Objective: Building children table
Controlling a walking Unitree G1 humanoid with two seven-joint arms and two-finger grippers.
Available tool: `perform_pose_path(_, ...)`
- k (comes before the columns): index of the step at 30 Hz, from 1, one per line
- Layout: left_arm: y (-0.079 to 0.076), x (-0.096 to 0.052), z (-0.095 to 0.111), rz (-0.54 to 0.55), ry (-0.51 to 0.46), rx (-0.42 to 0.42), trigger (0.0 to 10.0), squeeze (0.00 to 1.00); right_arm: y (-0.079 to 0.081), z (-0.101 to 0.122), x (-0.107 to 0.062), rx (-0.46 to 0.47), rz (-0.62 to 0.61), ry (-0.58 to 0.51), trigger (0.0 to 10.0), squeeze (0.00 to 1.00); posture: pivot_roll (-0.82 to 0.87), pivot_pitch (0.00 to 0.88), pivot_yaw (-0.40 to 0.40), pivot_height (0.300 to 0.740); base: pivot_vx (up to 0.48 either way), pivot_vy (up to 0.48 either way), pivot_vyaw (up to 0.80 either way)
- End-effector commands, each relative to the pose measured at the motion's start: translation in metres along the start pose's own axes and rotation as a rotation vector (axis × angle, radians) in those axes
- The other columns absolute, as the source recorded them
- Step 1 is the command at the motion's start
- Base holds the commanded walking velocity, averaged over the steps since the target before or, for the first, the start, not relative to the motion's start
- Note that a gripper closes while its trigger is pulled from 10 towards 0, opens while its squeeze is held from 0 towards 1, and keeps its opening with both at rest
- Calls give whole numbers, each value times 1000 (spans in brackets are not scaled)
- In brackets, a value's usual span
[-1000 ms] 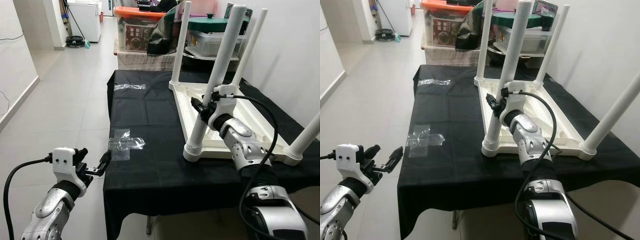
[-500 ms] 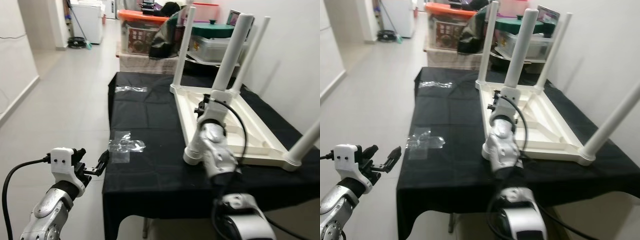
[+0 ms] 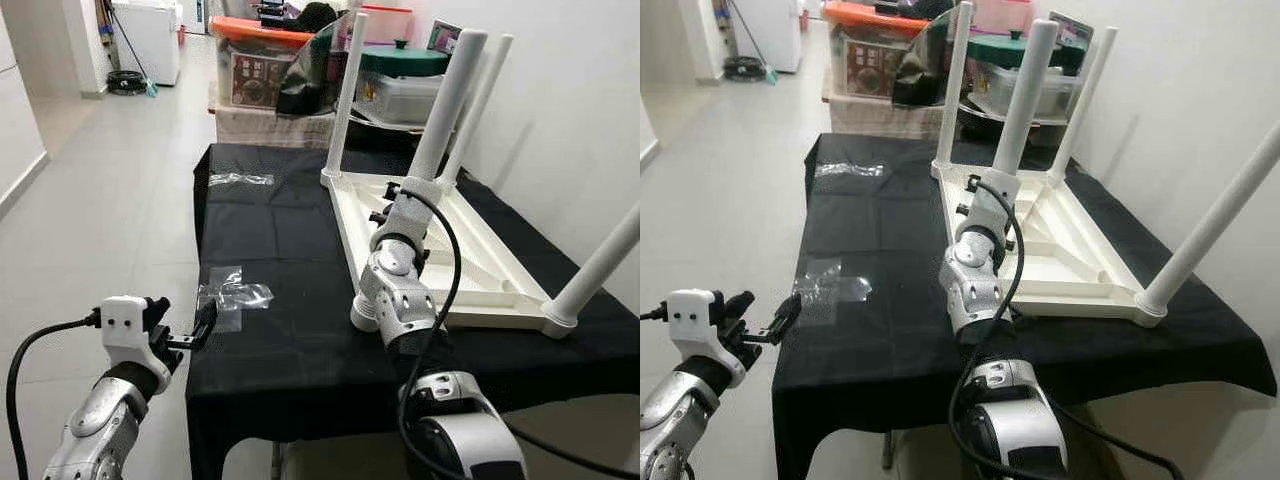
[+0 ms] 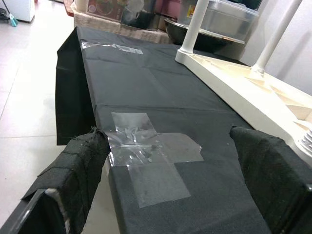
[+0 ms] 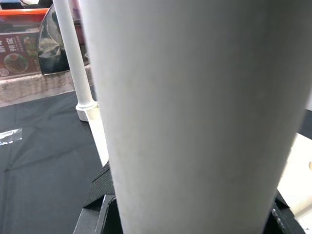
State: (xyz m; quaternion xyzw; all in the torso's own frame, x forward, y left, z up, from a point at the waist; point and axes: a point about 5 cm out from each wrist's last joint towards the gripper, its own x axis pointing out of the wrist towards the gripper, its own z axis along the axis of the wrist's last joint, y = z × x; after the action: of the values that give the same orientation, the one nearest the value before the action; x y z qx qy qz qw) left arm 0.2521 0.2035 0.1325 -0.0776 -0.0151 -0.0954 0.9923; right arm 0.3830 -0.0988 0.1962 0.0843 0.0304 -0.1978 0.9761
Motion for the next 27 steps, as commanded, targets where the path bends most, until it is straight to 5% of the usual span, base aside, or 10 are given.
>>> perform_pose_path(1,-1,0,-4,3,14,1,10000,0,-6,-50,-7,-10,-21,247,4863,0,72,0,-101,740,0,0,0)
perform_pose_path(2,-1,0,-4,3,14,1,10000,0,-6,-50,-7,-10,-21,247,4863,0,72,0,-101,740,0,0,0)
perform_pose_path(3,-1,1,-3,1,15,2,10000,0,-4,-46,-7,-6,-7,235,10000,0,72,0,-100,740,0,0,0)
perform_pose_path(6,-1,2,-3,-2,15,3,10000,0,-1,-38,-8,17,13,207,10000,0,71,0,-98,740,0,0,0)
perform_pose_path(7,-1,2,-3,-3,15,3,10000,0,-1,-35,-7,25,11,194,10000,576,70,0,-97,740,0,0,0)
perform_pose_path(9,-1,2,-3,-4,14,3,10000,0,-1,-34,-7,30,6,188,10000,576,70,0,-97,740,0,0,0)
perform_pose_path(10,-1,2,-3,-5,14,3,10000,0,-1,-31,-7,34,8,180,10000,1000,70,0,-97,740,0,0,0)
perform_pose_path(14,-2,3,-3,-6,14,3,10000,0,-2,-25,-6,38,20,167,10000,1000,73,0,-98,740,0,0,0)
perform_pose_path(15,-1,2,-2,-6,13,3,10000,0,-2,-17,-6,46,34,143,10000,0,74,0,-99,740,0,0,0)
perform_pose_path(27,1,1,-3,-8,13,6,10000,0,-34,46,11,14,186,-48,10000,0,56,0,-96,740,0,0,0)
